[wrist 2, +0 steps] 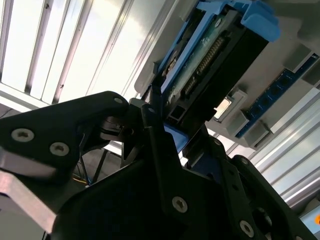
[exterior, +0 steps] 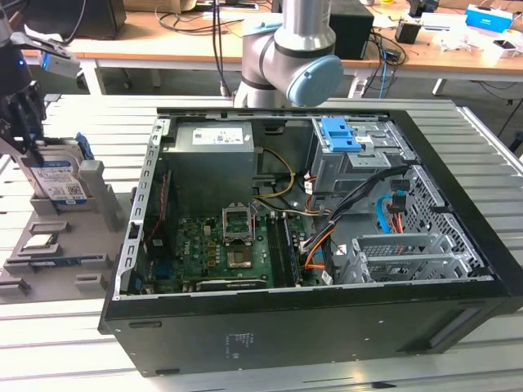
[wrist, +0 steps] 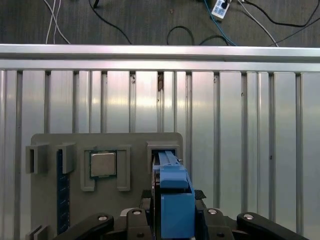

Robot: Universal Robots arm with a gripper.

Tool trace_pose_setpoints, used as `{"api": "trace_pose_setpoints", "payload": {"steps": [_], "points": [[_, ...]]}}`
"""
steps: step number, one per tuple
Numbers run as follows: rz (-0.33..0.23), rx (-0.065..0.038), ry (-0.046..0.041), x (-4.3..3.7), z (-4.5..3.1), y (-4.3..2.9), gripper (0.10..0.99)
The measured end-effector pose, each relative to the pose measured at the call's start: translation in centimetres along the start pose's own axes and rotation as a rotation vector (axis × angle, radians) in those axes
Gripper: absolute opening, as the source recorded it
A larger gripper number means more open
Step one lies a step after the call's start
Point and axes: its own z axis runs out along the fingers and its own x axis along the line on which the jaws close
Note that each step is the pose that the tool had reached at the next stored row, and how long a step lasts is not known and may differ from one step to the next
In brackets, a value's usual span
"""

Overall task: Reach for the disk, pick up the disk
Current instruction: 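Pick up the disk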

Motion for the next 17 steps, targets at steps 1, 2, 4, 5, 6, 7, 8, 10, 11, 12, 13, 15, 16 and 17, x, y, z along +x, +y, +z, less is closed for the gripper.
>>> {"api": "trace_pose_setpoints", "payload": {"steps": [1,2,4,5,6,7,8,10,11,12,13,15,16,17], "points": [[-0.003,0.0,0.0002,0.01,0.07,0.03,0.424],[-0.008,0.0,0.0005,0.0,0.16,0.06,0.424],[-0.009,0.0,0.0006,0.0,0.17,0.06,0.424],[-0.009,0.0,0.0005,0.0,0.18,0.06,0.424],[-0.009,0.0,0.0005,0.0,0.18,0.06,0.424],[-0.009,0.0,0.0005,0.0,0.18,0.06,0.424],[-0.009,0.0,0.0005,0.0,0.18,0.06,0.424],[-0.009,0.0,0.0005,0.0,0.18,0.06,0.424],[-0.01,0.0,0.0007,0.0,0.18,0.06,0.408],[-0.01,0.0,0.0006,0.0,0.18,0.06,0.365],[-0.01,0.0,0.0005,0.0,0.18,0.06,0.365],[-0.01,0.0,0.0005,0.0,0.18,0.06,0.365],[-0.01,0.0,0.0005,0.0,0.18,0.06,0.365],[-0.01,0.0,0.0005,0.0,0.18,0.06,0.365]]}}
